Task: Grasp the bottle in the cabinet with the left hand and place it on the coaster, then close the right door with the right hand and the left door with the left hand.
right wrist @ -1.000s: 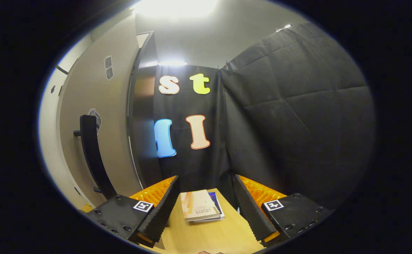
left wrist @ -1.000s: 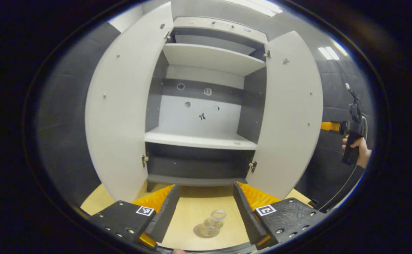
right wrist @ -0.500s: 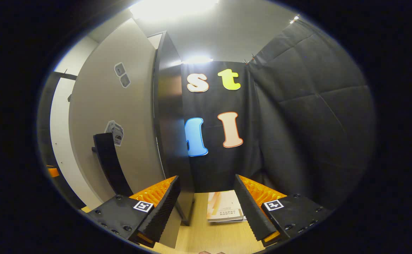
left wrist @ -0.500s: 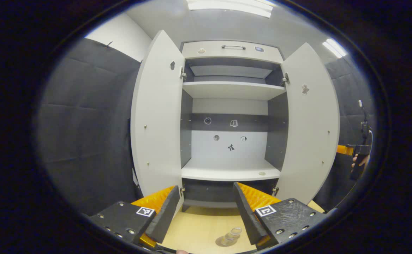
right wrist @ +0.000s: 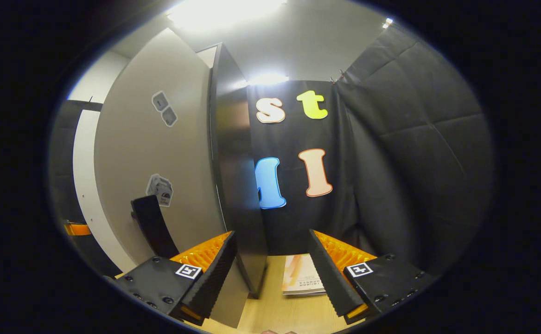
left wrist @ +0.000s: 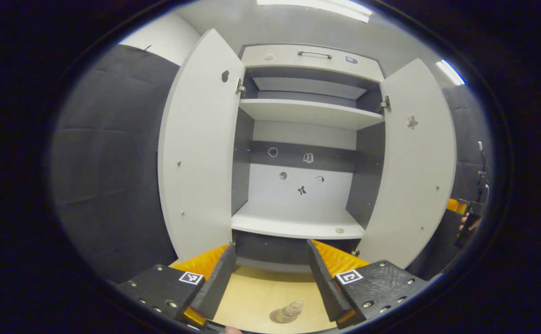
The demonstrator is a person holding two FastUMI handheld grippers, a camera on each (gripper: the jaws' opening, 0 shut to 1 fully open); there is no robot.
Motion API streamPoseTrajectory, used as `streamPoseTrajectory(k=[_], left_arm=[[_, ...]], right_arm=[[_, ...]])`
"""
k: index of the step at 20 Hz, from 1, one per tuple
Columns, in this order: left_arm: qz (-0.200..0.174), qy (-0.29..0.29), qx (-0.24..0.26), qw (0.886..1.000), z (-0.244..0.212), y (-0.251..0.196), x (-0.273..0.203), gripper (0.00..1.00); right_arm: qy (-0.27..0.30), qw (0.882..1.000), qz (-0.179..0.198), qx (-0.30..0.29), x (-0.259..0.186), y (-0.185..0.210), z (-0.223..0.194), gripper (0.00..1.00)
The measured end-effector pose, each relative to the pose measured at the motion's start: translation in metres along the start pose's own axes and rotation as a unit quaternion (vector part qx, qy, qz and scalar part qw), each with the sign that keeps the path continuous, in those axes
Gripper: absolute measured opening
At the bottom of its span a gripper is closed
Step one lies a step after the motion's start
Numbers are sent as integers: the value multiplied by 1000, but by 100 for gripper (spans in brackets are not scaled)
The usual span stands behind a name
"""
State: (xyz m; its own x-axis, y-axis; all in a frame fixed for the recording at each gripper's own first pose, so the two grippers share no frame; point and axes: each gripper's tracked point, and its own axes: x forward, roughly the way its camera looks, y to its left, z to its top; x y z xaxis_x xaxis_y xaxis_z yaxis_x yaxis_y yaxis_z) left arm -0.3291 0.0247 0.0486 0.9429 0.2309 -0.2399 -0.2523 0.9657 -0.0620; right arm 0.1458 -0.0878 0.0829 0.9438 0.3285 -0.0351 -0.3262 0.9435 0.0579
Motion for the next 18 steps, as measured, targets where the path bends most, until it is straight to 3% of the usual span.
streamPoseTrajectory(k=[13, 18], left_arm=[[-28, -3, -14, 1000, 3, 38, 24, 87], [-36, 2, -18, 999, -4, 49, 25, 87]], right_arm=[[-10, 999, -45, -1, -11, 42, 5, 97], [-7, 999, -47, -11, -11, 59, 4, 97]])
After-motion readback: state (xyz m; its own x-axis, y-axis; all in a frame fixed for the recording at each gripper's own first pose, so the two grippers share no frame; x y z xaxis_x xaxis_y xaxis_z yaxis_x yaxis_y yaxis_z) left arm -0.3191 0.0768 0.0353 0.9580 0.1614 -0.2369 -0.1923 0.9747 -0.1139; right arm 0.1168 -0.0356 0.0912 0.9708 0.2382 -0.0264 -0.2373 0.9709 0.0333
